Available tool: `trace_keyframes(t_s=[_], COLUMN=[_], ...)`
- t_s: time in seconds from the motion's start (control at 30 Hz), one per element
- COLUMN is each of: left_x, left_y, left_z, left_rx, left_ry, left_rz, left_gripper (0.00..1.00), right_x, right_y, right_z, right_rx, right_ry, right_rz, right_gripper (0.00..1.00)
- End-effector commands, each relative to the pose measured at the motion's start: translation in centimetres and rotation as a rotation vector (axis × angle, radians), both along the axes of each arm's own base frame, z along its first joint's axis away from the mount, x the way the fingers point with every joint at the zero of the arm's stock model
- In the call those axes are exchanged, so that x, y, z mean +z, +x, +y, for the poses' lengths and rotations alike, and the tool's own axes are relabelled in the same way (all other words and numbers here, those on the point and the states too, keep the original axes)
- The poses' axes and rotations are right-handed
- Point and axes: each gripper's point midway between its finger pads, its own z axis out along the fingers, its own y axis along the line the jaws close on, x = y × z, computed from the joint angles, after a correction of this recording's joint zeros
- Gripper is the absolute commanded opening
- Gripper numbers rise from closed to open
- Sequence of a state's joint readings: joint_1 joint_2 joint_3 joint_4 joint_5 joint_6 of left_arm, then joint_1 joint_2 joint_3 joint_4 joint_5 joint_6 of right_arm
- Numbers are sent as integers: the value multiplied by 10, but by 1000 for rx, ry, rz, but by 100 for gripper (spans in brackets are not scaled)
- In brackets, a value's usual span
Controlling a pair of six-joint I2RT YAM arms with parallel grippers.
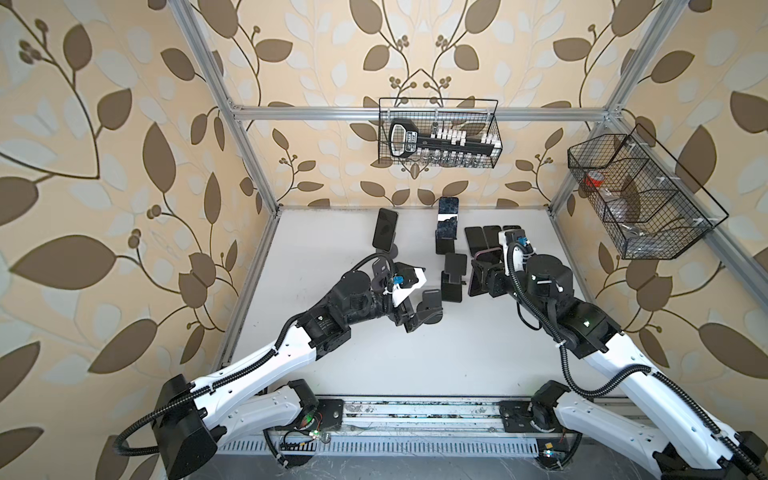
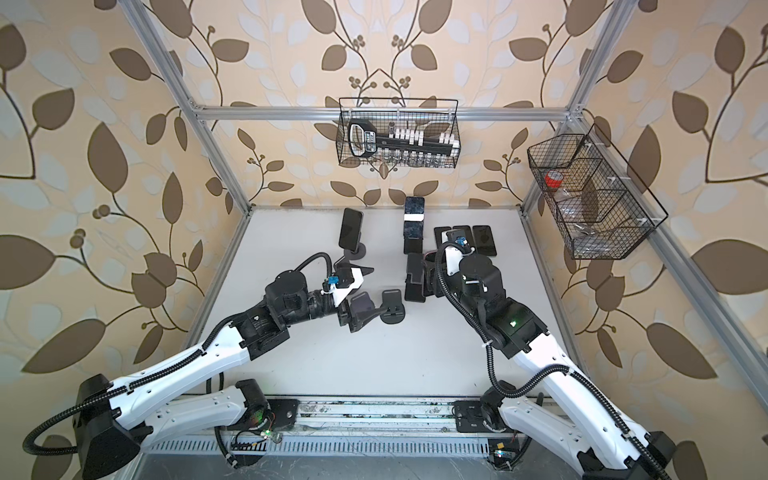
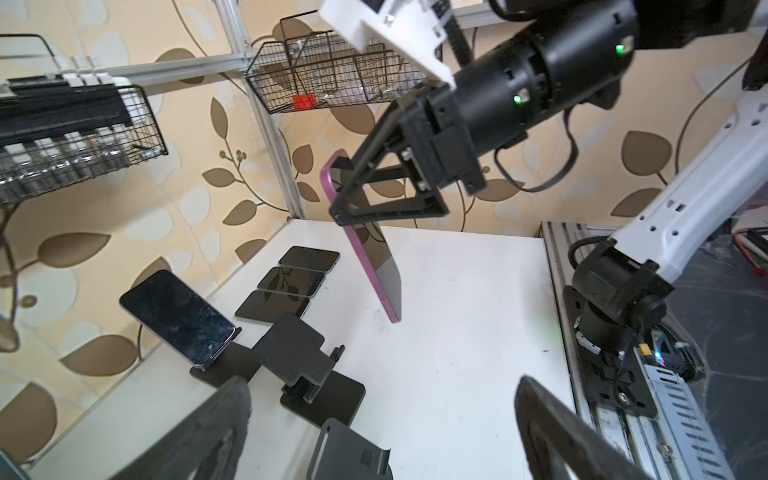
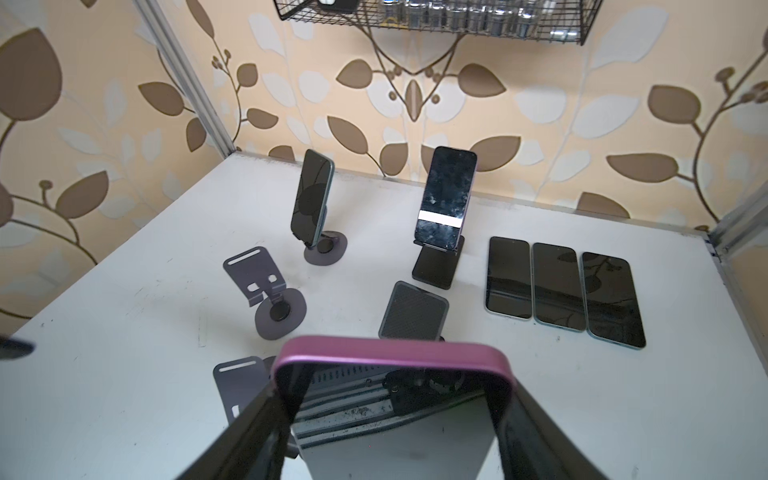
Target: Remove the phone from the phone stand
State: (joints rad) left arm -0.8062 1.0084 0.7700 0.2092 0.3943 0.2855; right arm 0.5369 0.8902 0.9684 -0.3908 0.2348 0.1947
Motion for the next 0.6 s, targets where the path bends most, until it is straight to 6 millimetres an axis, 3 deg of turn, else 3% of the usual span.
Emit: trace_keyframes(t_s=[0.0, 0.3, 0.57], left_x=[6, -4, -16], left_y=[-13, -20, -24], left_z=[-3, -7, -18], left_rx=[-64, -90, -129], left_ry=[1, 32, 50], left_rz=[-64, -55, -14], left_gripper=[99, 99, 99], right_x=[17, -15, -45], right_y=[4, 26, 45], right_z=[-10, -53, -67], right_rx=[-10, -85, -130], right_ry=[55, 53, 30], right_rz=[-2, 136, 225], right_gripper=[11, 12, 7])
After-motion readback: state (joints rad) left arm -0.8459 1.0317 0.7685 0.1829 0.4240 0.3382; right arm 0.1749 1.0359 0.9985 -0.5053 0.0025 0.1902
